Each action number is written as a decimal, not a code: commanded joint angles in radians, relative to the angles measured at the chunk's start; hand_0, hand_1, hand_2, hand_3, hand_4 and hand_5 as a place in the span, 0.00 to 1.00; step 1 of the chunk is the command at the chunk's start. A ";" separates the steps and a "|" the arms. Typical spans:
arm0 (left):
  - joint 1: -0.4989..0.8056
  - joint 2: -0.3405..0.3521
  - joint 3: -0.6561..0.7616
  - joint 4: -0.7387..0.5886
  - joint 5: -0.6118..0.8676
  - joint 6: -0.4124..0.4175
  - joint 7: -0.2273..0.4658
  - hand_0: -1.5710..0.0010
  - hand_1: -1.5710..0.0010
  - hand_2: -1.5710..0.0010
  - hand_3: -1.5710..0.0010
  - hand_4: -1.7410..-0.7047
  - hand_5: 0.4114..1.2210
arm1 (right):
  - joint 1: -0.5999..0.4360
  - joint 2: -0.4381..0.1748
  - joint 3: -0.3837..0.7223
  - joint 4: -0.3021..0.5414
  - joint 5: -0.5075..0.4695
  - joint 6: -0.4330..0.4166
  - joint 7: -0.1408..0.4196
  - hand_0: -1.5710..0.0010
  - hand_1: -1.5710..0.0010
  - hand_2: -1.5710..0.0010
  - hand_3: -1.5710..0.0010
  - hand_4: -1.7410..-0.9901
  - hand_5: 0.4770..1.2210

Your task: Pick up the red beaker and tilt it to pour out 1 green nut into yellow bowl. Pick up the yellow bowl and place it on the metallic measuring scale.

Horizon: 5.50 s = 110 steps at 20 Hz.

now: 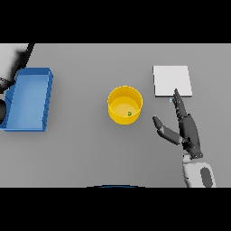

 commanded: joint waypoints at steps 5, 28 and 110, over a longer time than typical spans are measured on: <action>0.105 0.141 0.295 0.112 0.293 0.071 0.053 0.00 0.00 0.00 0.02 0.00 1.00 | -0.034 -0.018 -0.011 0.025 -0.003 0.004 0.007 1.00 1.00 1.00 1.00 0.82 0.17; 1.107 0.140 0.523 -0.686 0.823 0.483 0.587 0.00 0.00 0.00 0.00 0.08 0.56 | -0.010 -0.031 0.009 0.030 0.016 0.017 -0.026 1.00 1.00 1.00 1.00 0.78 0.26; 1.201 0.199 0.498 -0.861 0.920 0.266 0.510 1.00 1.00 1.00 1.00 0.91 0.36 | -0.767 -0.414 0.490 0.321 0.601 0.617 0.035 0.00 0.00 0.04 0.25 0.00 1.00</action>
